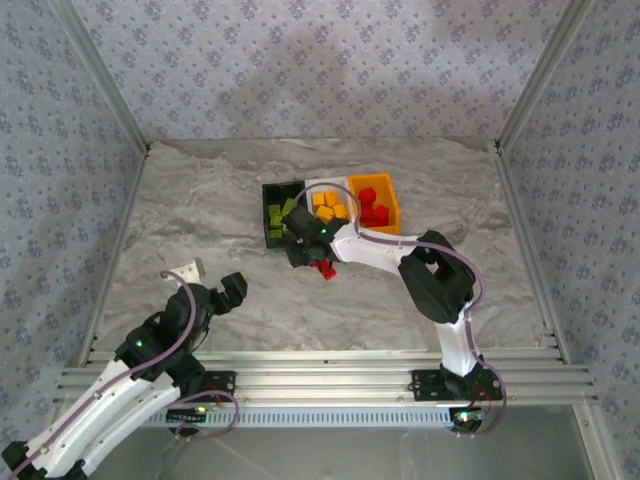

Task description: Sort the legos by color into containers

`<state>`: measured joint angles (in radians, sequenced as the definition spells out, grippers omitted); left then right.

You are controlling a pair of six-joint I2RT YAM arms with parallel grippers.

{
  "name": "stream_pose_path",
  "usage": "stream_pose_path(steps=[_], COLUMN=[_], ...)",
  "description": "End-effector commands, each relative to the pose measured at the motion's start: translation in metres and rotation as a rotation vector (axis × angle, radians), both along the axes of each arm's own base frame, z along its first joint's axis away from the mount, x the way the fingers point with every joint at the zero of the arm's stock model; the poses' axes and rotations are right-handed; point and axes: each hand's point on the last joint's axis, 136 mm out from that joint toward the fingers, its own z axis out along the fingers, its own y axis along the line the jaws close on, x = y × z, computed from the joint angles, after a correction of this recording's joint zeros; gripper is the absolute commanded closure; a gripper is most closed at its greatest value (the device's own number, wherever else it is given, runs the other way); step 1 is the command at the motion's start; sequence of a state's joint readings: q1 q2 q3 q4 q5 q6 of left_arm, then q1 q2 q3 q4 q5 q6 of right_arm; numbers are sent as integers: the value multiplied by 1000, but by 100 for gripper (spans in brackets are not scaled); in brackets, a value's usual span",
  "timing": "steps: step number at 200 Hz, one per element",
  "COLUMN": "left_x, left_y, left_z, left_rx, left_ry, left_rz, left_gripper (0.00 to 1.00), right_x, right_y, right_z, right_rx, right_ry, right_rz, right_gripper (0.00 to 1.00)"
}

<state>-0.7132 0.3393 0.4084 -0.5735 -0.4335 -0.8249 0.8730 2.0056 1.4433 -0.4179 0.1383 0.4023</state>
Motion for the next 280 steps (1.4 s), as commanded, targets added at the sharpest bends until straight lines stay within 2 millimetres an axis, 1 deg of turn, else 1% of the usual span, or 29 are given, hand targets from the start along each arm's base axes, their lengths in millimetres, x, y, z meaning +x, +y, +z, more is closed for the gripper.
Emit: stream_pose_path(steps=[1, 9, 18, 40, 60, 72, 81, 90, 106, 121, 136, 176, 187, 201, 223, 244, 245, 247, 257, 269, 280], left_x=[0, 1, 1, 1, 0, 0, 0, 0, 1, 0, 1, 1, 1, 2, 2, 2, 3, 3, 3, 3, 3], left_y=[-1, -1, -1, -2, -2, -2, -2, -2, -1, -2, -2, -3, -3, -3, -3, -3, -3, -3, -4, -3, -4], left_z=[1, 2, 1, 2, 0, 0, 0, 0, 0, -1, 1, 0, -1, -2, -1, 0, 0, 0, 1, 0, 1], left_rx=[-18, -19, -21, -26, -25, -27, -27, -28, -28, -32, -36, -42, -44, -44, -46, -48, -48, -46, -45, -43, -46], left_ry=[-6, -8, -7, -6, 0, -1, -1, -1, 1, 2, 0, 2, 2, 3, 3, -1, -1, -1, -1, -2, -1], left_rz=[1, 0, 0, -3, -4, -3, -2, -1, 1, 1, 0, 1, 0, 2, 1, 1, 2, 1, -2, -1, -2], left_gripper=[0, 0, 0, 0, 0, 0, 0, 0, 0, 0, 0, 0, 0, 0, 0, 0, 0, 0, 0, 0, 0], right_x=[-2, -3, -3, -1, 0, -3, -5, -11, -21, -32, -44, -69, -73, -79, -86, -90, -93, -96, -98, -99, -99], right_y=[-14, -14, -16, -19, -19, -17, -16, -13, -7, -1, 4, 6, 4, -2, -16, -19, -24, -28, -31, -32, -32], right_z=[-25, -28, -32, -33, -32, -32, -32, -31, -27, -23, -23, -21, -19, -20, -27, -31, -37, -41, -47, -51, -54], right_rx=[-98, -104, -111, -113, -106, -97, -82, -61, -16, 25, 48, 66, 54, 18, -40, -65, -81, -93, -107, -114, -113], right_ry=[29, 34, 40, 32, 27, 35, 47, 61, 74, 86, 112, 131, 124, 119, 113, 114, 124, 132, 138, 141, 143], right_rz=[-4, -6, -11, -29, -30, -24, -25, -22, -14, 2, 20, 47, 50, 43, 25, 23, 23, 21, 18, 14, 11], right_gripper=[58, 60, 61, 59, 59, 56, 50, 43, 39, 38, 38, 37, 37, 37, 39, 43, 43, 43, 44, 48, 56])
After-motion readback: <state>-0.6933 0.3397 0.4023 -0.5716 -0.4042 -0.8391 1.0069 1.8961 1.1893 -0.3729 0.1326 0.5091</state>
